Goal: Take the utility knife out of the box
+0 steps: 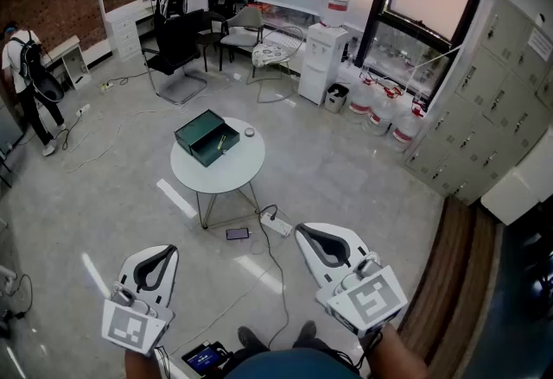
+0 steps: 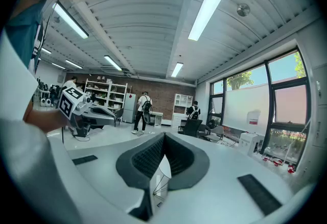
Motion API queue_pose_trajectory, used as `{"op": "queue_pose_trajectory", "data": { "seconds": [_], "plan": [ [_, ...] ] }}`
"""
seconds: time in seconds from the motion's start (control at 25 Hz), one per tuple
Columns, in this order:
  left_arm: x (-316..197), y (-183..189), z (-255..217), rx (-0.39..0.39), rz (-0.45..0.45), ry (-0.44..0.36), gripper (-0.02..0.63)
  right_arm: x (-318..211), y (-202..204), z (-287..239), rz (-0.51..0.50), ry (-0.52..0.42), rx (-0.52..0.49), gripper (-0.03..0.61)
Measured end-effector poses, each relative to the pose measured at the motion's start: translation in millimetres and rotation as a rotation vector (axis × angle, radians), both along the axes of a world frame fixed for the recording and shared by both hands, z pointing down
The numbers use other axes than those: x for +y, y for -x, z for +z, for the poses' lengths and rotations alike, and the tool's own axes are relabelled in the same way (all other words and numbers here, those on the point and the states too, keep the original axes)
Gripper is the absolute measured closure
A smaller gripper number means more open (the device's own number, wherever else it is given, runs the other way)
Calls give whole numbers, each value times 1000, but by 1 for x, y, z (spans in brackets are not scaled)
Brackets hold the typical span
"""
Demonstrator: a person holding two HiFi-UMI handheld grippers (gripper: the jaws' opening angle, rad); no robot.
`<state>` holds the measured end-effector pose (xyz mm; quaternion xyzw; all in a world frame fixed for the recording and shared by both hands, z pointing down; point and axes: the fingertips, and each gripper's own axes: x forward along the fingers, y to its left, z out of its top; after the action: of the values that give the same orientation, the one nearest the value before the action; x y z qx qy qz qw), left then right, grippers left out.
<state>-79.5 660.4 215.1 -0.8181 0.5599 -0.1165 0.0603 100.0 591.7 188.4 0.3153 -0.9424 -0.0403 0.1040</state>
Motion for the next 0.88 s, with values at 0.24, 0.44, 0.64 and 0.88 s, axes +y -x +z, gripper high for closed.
{"op": "queue_pose_trajectory", "data": {
  "seconds": [0.24,0.44,0.64,0.88],
  "plan": [
    [-4,10,3,4,12,-2,594,-1,11,8,-10,3,-4,541],
    [-6,23,4,10,23,-6,594,-3,23,9,9,1,0,541],
    [-9,38,2,14,35,-10,595,-6,37,10,17,12,-16,541],
    [-7,49,6,25,53,-19,594,-5,46,9,27,18,-65,540]
  ]
}}
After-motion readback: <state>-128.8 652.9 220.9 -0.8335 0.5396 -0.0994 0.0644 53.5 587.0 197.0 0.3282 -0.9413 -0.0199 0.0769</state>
